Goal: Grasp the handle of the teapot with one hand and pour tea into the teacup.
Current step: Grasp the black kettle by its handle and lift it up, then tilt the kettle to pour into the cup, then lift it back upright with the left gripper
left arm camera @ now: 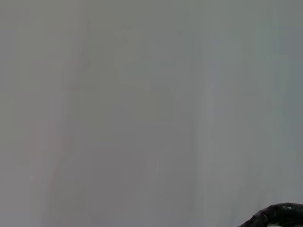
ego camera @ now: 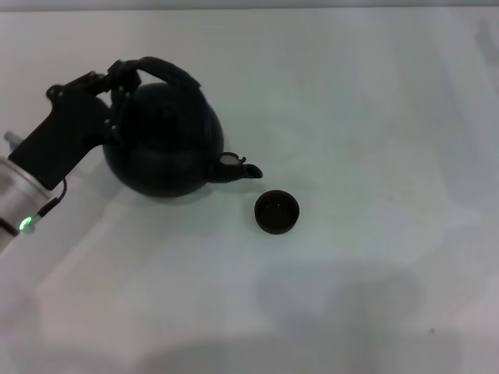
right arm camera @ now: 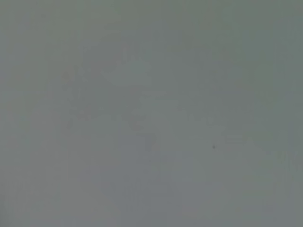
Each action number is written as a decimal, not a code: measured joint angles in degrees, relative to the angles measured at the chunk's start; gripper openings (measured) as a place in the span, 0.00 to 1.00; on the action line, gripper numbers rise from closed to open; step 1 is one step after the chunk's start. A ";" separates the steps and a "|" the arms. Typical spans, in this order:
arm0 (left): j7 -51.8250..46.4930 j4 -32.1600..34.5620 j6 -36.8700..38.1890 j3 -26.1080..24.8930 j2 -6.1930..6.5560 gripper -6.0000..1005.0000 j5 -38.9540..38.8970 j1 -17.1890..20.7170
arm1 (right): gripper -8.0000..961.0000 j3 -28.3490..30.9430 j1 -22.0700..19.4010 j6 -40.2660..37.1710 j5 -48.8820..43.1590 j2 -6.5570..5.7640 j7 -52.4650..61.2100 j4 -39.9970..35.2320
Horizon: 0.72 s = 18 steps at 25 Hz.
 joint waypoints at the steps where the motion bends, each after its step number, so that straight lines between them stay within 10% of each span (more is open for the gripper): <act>1: 0.00 0.00 0.00 0.00 0.00 0.15 0.00 0.00 | 0.87 -0.03 0.00 0.00 -0.03 0.02 0.00 0.01; 18: 17.82 2.40 0.04 0.31 -0.05 0.14 5.40 -3.23 | 0.87 -0.12 -0.45 -0.01 -0.07 0.08 0.08 0.96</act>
